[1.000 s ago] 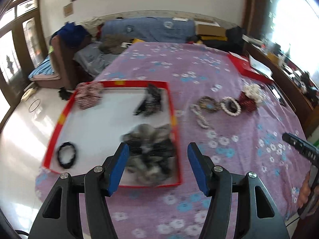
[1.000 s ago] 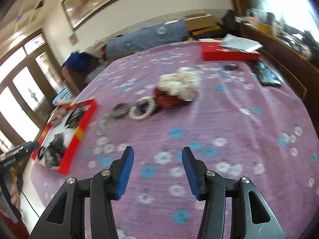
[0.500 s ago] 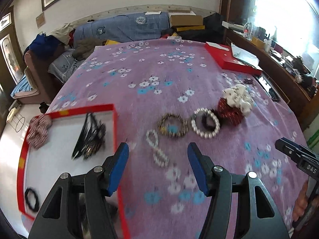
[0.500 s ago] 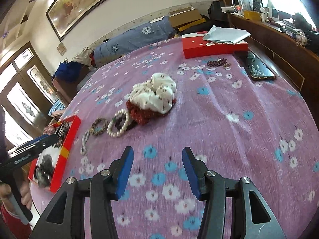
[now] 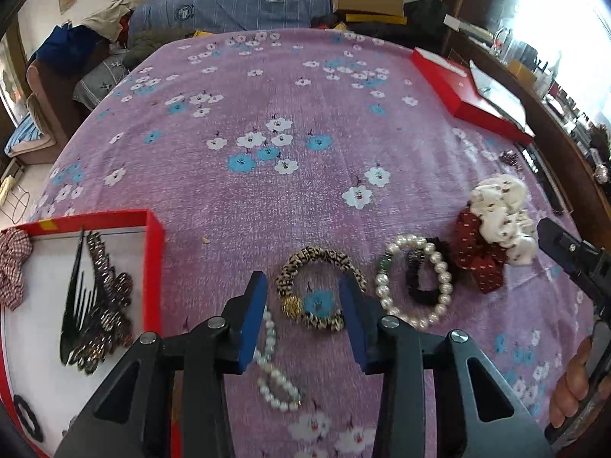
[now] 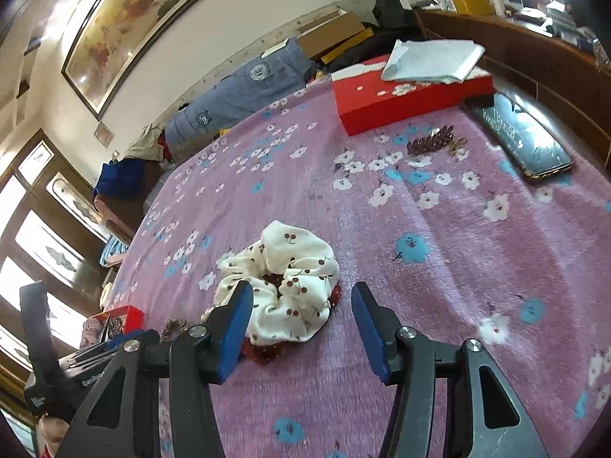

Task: Organize jewelry
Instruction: 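Grasp the leopard-print bracelet with the left gripper while the right grasps the white polka-dot scrunchie, then carry both items to the tray and open both grippers to release them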

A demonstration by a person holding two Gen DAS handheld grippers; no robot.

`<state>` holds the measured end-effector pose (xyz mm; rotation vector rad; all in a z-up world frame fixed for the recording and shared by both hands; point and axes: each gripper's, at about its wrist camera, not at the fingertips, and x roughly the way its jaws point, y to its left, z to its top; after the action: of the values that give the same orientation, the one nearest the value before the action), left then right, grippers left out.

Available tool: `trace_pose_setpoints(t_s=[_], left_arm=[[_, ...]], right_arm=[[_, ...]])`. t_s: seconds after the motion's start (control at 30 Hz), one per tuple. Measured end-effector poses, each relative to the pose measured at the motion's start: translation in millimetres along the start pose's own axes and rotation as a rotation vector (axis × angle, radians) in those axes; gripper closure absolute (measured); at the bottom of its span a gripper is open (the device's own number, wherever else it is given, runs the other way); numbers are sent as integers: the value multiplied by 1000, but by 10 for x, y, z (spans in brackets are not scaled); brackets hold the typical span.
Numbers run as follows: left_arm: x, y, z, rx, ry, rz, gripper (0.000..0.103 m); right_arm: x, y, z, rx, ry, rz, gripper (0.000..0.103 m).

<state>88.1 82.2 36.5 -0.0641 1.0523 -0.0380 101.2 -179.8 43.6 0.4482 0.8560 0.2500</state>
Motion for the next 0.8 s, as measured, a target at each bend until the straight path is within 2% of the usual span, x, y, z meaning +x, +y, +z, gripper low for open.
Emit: trace_pose_setpoints(t_s=[0.3,0.37,0.4,0.43,0.5,0.8], left_arm=[[257,21,36,-10,32,26,65],[255,-30,28,18,29,30,76],[256,-66,22,37,33,37,94],[251,-102,16,57,37,51,97],[185,-138,11,61,12,48,98],[-420,-280,-124,71,-116,2,97]], right_arm=[[191,30,29,-50,16,-2,47],[195,43,13,-63,12,-2,69],[199,50,10,-70,19,-2,82],[192,46,5,-71,20,0,84],[168,22,8,-62,10,2,91],[-84,65,-24,-73,-49,28,94]])
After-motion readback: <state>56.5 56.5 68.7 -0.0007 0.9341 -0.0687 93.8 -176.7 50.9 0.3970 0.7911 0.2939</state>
